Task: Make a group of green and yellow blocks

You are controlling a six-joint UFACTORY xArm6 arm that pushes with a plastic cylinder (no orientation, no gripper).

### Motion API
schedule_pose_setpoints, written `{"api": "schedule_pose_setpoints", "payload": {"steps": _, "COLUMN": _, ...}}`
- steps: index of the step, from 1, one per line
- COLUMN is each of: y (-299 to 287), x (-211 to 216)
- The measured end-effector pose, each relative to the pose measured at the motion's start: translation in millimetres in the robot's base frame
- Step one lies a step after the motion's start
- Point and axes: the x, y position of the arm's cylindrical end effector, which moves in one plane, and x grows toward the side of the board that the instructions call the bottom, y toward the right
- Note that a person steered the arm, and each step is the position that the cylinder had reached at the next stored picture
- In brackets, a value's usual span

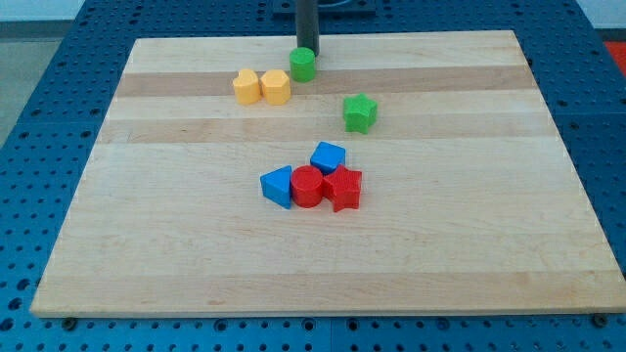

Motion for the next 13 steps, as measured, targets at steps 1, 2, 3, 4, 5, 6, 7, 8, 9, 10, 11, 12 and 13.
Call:
{"api": "schedule_pose_setpoints", "payload": {"steps": 1, "y": -17.4, "x": 19.6}}
{"api": "schedule_pose_setpoints", "payload": {"steps": 2, "y": -27.6, "x": 41.6}}
{"api": "schedule_pose_setpoints", "payload": {"steps": 3, "y": -8.2, "x": 34.1}}
{"api": "schedule_pose_setpoints", "payload": {"steps": 4, "y": 71.6, "x": 20.4}}
{"api": "schedule_pose_setpoints", "payload": {"steps": 5, "y": 153.7, "x": 70.1}}
{"api": "schedule_pose_setpoints", "payload": {"steps": 6, "y": 163.6, "x": 97.8}}
{"api": "schedule_pose_setpoints", "payload": {"steps": 7, "y": 163.6, "x": 134.2}}
{"api": "schedule_pose_setpoints", "payload": {"steps": 8, "y": 147.6, "x": 170.9}}
{"api": "schedule_pose_setpoints", "payload": {"steps": 9, "y": 121.8, "x": 166.2}}
{"api": "schedule_pose_setpoints", "payload": {"steps": 10, "y": 106.6, "x": 155.5}}
{"api": "schedule_pose_setpoints", "payload": {"steps": 11, "y": 95.7, "x": 138.9}}
{"api": "schedule_pose_setpoints", "payload": {"steps": 12, "y": 88.1, "x": 116.1}}
{"api": "schedule_pose_setpoints", "payload": {"steps": 13, "y": 77.4, "x": 109.2}}
